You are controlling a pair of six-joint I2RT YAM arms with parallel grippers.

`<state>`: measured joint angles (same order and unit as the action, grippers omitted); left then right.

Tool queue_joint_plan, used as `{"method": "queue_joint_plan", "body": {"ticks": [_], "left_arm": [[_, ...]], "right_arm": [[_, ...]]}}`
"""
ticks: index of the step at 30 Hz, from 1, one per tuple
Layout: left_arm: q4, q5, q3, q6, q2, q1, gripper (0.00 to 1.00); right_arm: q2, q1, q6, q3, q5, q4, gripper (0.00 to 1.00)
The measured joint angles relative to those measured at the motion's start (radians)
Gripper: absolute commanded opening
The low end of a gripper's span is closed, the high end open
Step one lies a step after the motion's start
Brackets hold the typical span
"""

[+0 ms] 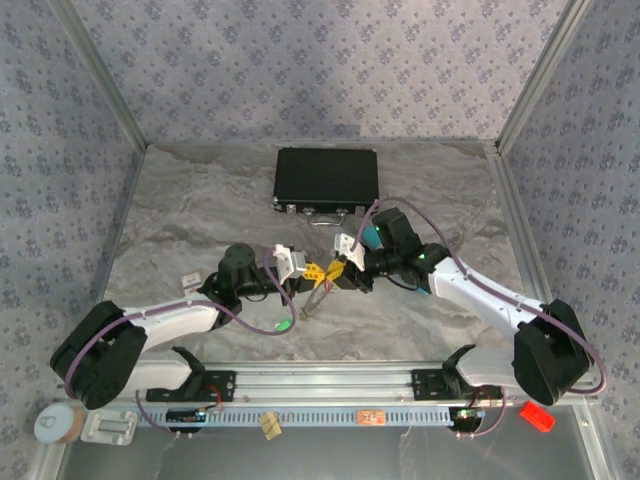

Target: Put the keys on the keyring

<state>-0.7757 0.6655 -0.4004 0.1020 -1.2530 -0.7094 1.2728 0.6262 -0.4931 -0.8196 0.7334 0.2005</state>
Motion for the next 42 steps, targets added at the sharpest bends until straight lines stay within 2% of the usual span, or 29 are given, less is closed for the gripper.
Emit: {"method": "queue_joint_plan", "body": {"ticks": [3, 7, 9, 12, 14, 18, 24, 28, 29, 30, 32, 34, 42], "left_arm": [[-0.015, 0.000, 0.000, -0.004, -0.003, 0.000, 0.00], [-0.023, 0.002, 0.000, -0.010, -0.008, 0.000, 0.00], [-0.022, 0.000, 0.000, -0.010, -0.008, 0.000, 0.00], [-0.013, -0.002, 0.000, -0.008, -0.008, 0.000, 0.13], [0.012, -0.005, -0.003, 0.003, -0.005, 0.000, 0.17], [0.128, -0.017, -0.040, 0.045, 0.005, 0.000, 0.18], [0.280, -0.027, -0.082, 0.108, 0.034, -0.001, 0.16], [0.326, -0.021, -0.088, 0.133, 0.037, -0.005, 0.01], [0.332, -0.020, -0.089, 0.140, 0.038, -0.006, 0.00], [0.336, -0.019, -0.089, 0.141, 0.040, -0.007, 0.00], [0.338, -0.020, -0.089, 0.141, 0.047, -0.007, 0.00], [0.323, -0.024, -0.086, 0.139, 0.054, -0.007, 0.00], [0.153, -0.024, -0.008, 0.056, 0.062, -0.006, 0.00]], "right_arm": [[0.002, 0.000, 0.001, -0.001, 0.000, -0.012, 0.13], [0.006, 0.000, 0.004, -0.002, 0.000, -0.014, 0.00], [0.006, 0.000, 0.004, -0.003, 0.000, -0.010, 0.00], [0.006, 0.000, -0.003, -0.011, -0.004, 0.010, 0.00], [0.011, 0.004, -0.019, -0.031, -0.015, 0.048, 0.00], [0.029, 0.023, -0.063, -0.085, -0.064, 0.144, 0.00], [0.068, 0.074, -0.124, -0.174, -0.158, 0.264, 0.00], [0.080, 0.099, -0.143, -0.198, -0.202, 0.303, 0.00], [0.080, 0.099, -0.145, -0.199, -0.204, 0.309, 0.00], [0.080, 0.099, -0.145, -0.199, -0.204, 0.310, 0.01], [0.078, 0.095, -0.141, -0.197, -0.202, 0.301, 0.19], [0.060, 0.081, -0.125, -0.175, -0.187, 0.263, 0.25], [-0.040, 0.029, -0.010, -0.008, -0.111, 0.090, 0.27]]}}
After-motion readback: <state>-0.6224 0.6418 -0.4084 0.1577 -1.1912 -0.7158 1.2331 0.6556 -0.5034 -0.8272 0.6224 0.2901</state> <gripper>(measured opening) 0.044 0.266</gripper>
